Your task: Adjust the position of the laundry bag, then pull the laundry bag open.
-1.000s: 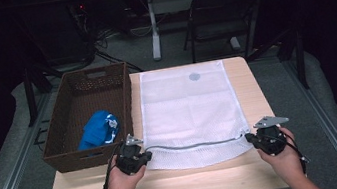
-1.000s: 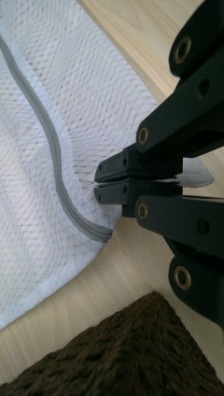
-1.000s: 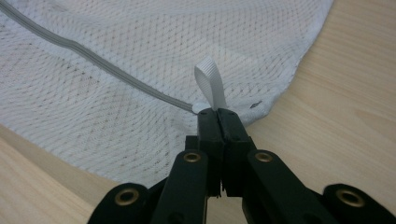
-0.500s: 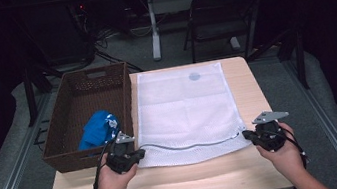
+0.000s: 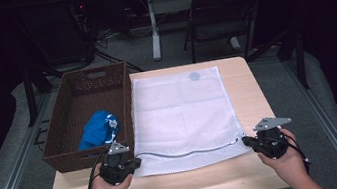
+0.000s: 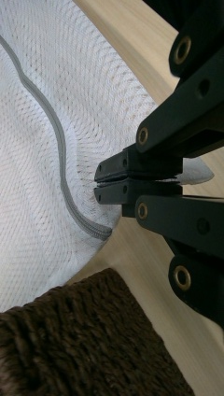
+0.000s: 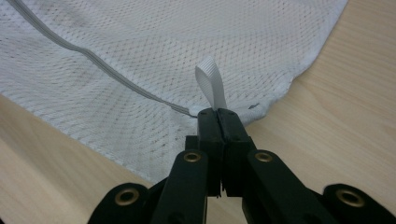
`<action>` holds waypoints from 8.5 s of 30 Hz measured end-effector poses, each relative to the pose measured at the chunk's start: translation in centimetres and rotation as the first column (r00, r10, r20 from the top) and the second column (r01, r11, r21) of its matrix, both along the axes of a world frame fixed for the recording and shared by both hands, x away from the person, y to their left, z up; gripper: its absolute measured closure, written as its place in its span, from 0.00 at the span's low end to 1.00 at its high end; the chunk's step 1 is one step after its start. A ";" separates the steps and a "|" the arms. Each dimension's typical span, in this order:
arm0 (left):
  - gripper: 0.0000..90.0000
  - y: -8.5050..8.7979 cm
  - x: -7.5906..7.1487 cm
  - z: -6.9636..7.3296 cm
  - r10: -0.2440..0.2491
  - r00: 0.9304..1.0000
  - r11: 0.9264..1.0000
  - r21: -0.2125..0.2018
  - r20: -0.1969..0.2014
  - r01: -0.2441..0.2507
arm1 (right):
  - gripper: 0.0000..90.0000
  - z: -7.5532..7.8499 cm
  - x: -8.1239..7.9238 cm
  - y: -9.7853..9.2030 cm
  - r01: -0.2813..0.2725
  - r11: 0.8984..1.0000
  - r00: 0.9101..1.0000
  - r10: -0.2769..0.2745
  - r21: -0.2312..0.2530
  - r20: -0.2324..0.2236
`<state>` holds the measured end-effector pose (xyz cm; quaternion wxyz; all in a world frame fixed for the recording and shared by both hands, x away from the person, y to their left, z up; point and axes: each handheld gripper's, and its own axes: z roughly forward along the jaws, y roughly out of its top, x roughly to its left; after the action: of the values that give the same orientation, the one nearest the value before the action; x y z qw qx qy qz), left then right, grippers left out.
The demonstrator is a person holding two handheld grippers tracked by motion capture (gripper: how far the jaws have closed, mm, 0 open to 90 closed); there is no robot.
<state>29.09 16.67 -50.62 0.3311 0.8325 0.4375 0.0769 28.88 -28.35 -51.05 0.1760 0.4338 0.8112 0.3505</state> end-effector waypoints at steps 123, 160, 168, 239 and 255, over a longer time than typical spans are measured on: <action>0.67 -4.9 0.0 1.6 -0.105 0.994 0.990 -0.090 0.028 0.107 | 0.61 0.2 -1.1 0.1 0.078 0.996 0.996 -0.079 0.039 0.029; 0.70 -16.9 0.2 0.2 -0.300 0.953 0.951 -0.060 0.040 0.302 | 0.74 -2.9 -0.4 -1.8 0.204 0.974 0.968 -0.186 0.094 -0.168; 0.70 -17.4 0.2 -0.9 -0.315 0.949 0.948 -0.046 0.025 0.316 | 0.74 -4.1 0.1 -2.0 0.247 0.964 0.949 -0.219 0.100 -0.227; 0.76 -19.9 0.5 -6.1 -0.338 0.940 0.941 0.010 -0.042 0.339 | 0.83 -5.4 1.2 -1.0 0.260 0.963 0.928 -0.227 0.077 -0.297; 0.76 -19.9 0.5 -6.1 -0.335 0.941 0.942 0.008 -0.041 0.336 | 0.99 -5.0 1.1 -0.7 0.236 0.971 0.940 -0.223 0.021 -0.260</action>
<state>29.61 -3.18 -56.76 0.3245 0.8986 0.2952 0.0065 29.94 -29.03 -56.09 0.0984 0.5714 0.7615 0.2897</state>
